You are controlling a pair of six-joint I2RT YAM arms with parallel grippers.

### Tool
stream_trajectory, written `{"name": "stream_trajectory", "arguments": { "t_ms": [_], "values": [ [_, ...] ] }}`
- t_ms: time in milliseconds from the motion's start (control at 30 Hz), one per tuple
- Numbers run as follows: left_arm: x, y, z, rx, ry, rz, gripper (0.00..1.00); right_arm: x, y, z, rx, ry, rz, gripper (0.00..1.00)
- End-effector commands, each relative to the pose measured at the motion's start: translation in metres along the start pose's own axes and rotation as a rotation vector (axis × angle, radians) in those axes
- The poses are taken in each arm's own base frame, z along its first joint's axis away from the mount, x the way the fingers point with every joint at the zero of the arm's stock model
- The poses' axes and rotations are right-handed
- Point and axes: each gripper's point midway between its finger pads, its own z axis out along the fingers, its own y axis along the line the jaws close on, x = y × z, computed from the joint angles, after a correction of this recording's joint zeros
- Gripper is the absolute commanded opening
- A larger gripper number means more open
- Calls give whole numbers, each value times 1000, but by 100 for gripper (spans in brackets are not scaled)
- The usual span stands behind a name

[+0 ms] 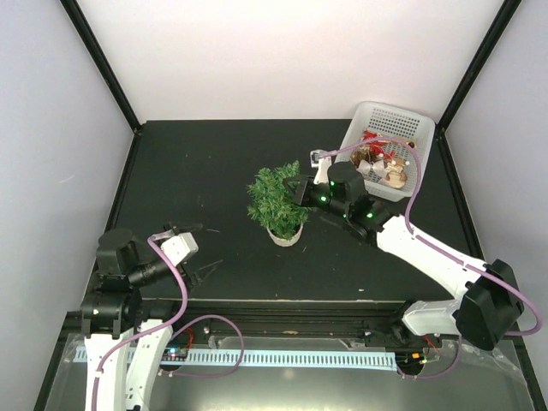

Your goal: Decorate the small christmas tree

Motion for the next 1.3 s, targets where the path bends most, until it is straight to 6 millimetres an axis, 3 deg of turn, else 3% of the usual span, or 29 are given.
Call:
{"name": "stream_trajectory", "arguments": {
  "t_ms": [0, 467, 1267],
  "values": [
    [-3, 1, -1, -13, -13, 2, 99, -11, 11, -3, -4, -54, -69, 1],
    [-2, 0, -2, -16, -16, 6, 99, -3, -17, -7, 228, -26, -277, 1],
    [-2, 0, -2, -21, -17, 7, 99, 7, -40, -3, 579, 24, -674, 1]
  ]
}}
